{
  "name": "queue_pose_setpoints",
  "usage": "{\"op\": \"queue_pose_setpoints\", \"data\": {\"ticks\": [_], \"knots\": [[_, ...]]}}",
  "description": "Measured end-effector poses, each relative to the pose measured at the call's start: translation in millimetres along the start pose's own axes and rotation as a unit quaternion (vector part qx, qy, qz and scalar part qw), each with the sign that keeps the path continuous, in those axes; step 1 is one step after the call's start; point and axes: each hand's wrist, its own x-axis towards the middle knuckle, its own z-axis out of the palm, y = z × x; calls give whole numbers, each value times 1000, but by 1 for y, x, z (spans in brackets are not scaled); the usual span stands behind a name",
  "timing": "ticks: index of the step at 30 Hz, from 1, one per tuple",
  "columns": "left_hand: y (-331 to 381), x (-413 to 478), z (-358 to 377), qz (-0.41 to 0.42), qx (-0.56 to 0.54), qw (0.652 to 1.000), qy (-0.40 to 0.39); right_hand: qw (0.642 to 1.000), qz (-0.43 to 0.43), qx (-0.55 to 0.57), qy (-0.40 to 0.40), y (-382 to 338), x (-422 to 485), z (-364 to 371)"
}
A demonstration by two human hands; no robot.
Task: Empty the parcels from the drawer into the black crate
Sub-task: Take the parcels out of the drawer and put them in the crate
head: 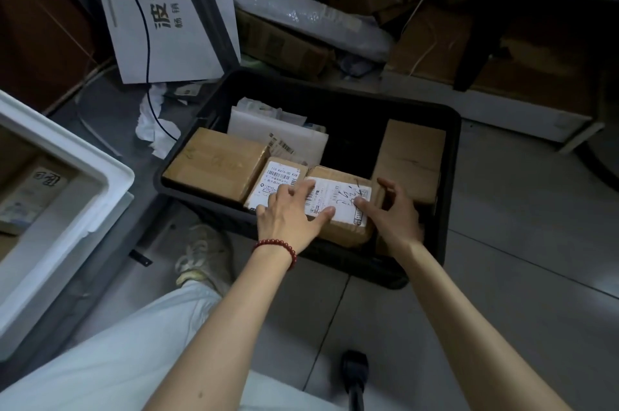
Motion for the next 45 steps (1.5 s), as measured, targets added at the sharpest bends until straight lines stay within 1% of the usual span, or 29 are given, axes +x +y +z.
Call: {"op": "queue_pose_setpoints", "data": {"ticks": [4, 7, 9, 12, 15, 17, 19, 22, 25, 27, 30, 33, 35, 39, 42, 45], "knots": [[-2, 1, 1, 20, 9, 1000, -18, 999, -18, -32, -18, 1, -6, 6], [-4, 2, 0, 19, 16, 1000, -7, 996, -31, -76, -28, 1, -5, 5], [-4, 4, -1, 20, 51, 998, -2, 991, -40, -122, -41, 0, -2, 3], [-3, 4, 0, 16, 118, 993, 13, 978, -73, -194, -37, -1, 0, 1], [-2, -2, 1, 14, 130, 991, 18, 976, -81, -199, -47, -2, -1, -2], [-4, -8, -1, 11, 130, 991, 12, 961, -82, -258, -63, -3, -2, -6], [-12, -16, -10, 5, 160, 987, 12, 940, -97, -322, -61, -6, -6, -8], [-35, -23, -42, -40, 169, 984, 32, 924, -147, -350, -56, -23, -14, -1], [-67, -34, -91, -103, 135, 983, 73, 912, -207, -343, -87, -52, -22, 20], [-86, -47, -124, -133, 144, 976, 100, 908, -247, -323, -104, -75, -30, 39], [-114, -73, -167, -167, 175, 962, 126, 879, -316, -330, -137, -110, -46, 76], [-138, -106, -192, -195, 142, 958, 152, 847, -368, -336, -187, -138, -66, 114], [-157, -133, -196, -209, 135, 953, 175, 830, -398, -327, -213, -152, -85, 138], [-192, -184, -181, -252, 119, 940, 199, 813, -436, -294, -249, -165, -122, 177], [-215, -211, -168, -292, 86, 928, 212, 799, -452, -284, -276, -168, -139, 201], [-233, -228, -158, -334, 45, 914, 226, 793, -451, -275, -303, -168, -150, 222]]}}
